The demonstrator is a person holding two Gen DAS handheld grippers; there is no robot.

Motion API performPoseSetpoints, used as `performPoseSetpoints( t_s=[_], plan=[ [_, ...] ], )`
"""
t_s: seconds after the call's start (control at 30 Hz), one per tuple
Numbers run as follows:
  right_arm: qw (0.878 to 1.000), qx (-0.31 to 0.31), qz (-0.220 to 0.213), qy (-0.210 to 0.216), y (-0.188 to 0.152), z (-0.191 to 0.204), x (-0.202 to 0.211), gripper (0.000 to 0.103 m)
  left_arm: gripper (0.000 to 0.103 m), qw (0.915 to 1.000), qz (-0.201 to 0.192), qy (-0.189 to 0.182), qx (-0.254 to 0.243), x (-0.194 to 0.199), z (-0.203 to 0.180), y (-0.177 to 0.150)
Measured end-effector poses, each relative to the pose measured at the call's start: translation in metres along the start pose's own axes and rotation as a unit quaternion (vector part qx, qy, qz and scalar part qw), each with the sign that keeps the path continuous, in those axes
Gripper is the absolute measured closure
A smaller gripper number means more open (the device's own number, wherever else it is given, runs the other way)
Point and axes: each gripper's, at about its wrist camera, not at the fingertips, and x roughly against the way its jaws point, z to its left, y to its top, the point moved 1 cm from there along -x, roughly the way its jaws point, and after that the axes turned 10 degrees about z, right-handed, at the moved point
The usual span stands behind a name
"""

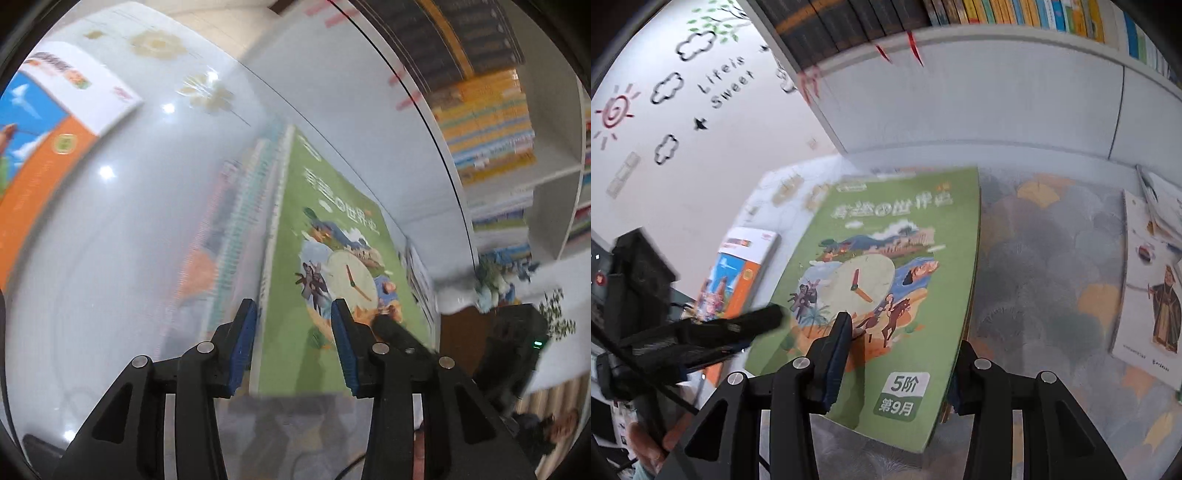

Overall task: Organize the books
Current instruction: 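Lower the green book onto the stack and open the left gripper, then move the left gripper to the white book lying face down on the rug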

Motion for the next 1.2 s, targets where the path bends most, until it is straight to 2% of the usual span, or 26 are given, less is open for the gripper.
performPoseSetpoints(
  t_s=[0.1, 0.2, 0.3, 0.4, 0.5, 0.57, 0.7, 0.8, 0.9, 1.03, 1.13, 1.2],
  plan=[
    [0.999, 0.005, 0.032, 0.01, 0.001, -0.001, -0.021, 0.054, 0.063, 0.9998, -0.011, 0.015, 0.004, 0.011, 0.002, -0.009],
    [0.998, 0.042, 0.04, 0.029, -0.005, 0.002, -0.014, 0.053, 0.063, 0.9991, -0.009, 0.04, -0.01, 0.013, -0.007, -0.026],
    [0.997, 0.019, 0.057, 0.041, -0.024, -0.026, 0.001, 0.053, 0.061, 0.9981, 0.011, 0.04, -0.045, 0.007, -0.025, -0.047],
    [0.997, -0.025, 0.058, 0.047, -0.063, -0.078, 0.031, 0.053, 0.057, 0.9955, 0.05, 0.02, -0.079, -0.018, -0.057, -0.072],
    [0.996, -0.063, 0.052, 0.036, -0.097, -0.128, 0.059, 0.053, 0.044, 0.9905, 0.093, -0.004, -0.101, -0.057, -0.095, -0.098],
    [0.995, -0.092, 0.045, 0.011, -0.116, -0.171, 0.082, 0.053, 0.044, 0.9845, 0.127, -0.021, -0.12, -0.09, -0.126, -0.118],
    [0.988, -0.153, 0.021, -0.03, -0.132, -0.256, 0.127, 0.052, 0.044, 0.9748, 0.161, -0.037, -0.15, -0.144, -0.188, -0.144],
    [0.978, -0.198, -0.021, -0.053, -0.134, -0.324, 0.168, 0.052, 0.044, 0.9699, 0.17, -0.043, -0.169, -0.184, -0.237, -0.151],
    [0.972, -0.215, -0.055, -0.078, -0.126, -0.374, 0.192, 0.052, 0.044, 0.9686, 0.177, -0.048, -0.168, -0.222, -0.273, -0.155],
    [0.972, -0.204, -0.059, -0.099, -0.11, -0.422, 0.2, 0.068, 0.044, 0.9752, 0.173, -0.041, -0.133, -0.263, -0.297, -0.148],
    [0.974, -0.201, -0.058, -0.085, -0.096, -0.449, 0.193, 0.069, 0.044, 0.9758, 0.184, -0.063, -0.1, -0.284, -0.303, -0.142],
    [0.975, -0.21, -0.042, -0.063, -0.086, -0.467, 0.179, 0.069, 0.044, 0.9794, 0.177, -0.057, -0.079, -0.294, -0.302, -0.136]
  ],
)
